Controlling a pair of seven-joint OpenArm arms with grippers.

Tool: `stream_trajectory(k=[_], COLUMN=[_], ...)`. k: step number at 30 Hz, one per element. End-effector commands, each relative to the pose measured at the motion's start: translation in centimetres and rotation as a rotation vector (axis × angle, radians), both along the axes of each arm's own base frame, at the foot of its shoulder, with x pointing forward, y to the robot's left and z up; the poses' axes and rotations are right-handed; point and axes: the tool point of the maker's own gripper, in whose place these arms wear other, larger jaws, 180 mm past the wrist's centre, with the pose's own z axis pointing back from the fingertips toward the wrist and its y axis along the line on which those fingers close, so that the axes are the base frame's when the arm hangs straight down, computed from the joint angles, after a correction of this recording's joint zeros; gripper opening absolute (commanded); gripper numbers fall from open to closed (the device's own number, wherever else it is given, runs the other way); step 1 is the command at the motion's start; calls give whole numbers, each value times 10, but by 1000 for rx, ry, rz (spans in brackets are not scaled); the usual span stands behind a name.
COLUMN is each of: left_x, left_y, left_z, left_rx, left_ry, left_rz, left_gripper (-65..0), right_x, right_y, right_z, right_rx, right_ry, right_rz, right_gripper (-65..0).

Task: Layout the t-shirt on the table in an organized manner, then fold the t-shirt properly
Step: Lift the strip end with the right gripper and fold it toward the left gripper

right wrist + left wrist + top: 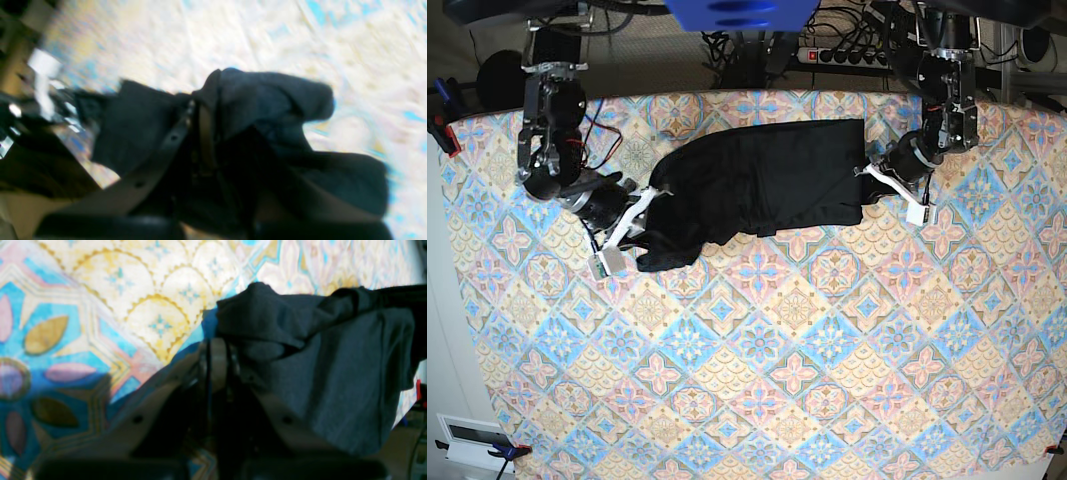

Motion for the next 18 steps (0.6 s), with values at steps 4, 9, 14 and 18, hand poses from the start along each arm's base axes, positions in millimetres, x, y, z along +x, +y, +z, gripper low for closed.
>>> stream_trajectory(k=[4, 9, 14, 18], left_x=[-12, -12, -13, -14], left_y=[-17, -20, -21, -20], left_z=[-15, -15, -15, -17], left_rx=[3, -3, -6, -5], left_ry=[85, 87, 87, 93], left_rz=[-37, -37, -36, -34], left_gripper=[-648, -648, -648, -648], right_x=[-20, -30, -32, -29], right_y=[32, 74, 108, 134], right_z=[-2, 6, 19, 26], right_rx=[85, 155, 236, 247], right_ry=[27, 28, 18, 1], right_rz=[35, 108, 147, 206], right_gripper=[-646, -646, -646, -646])
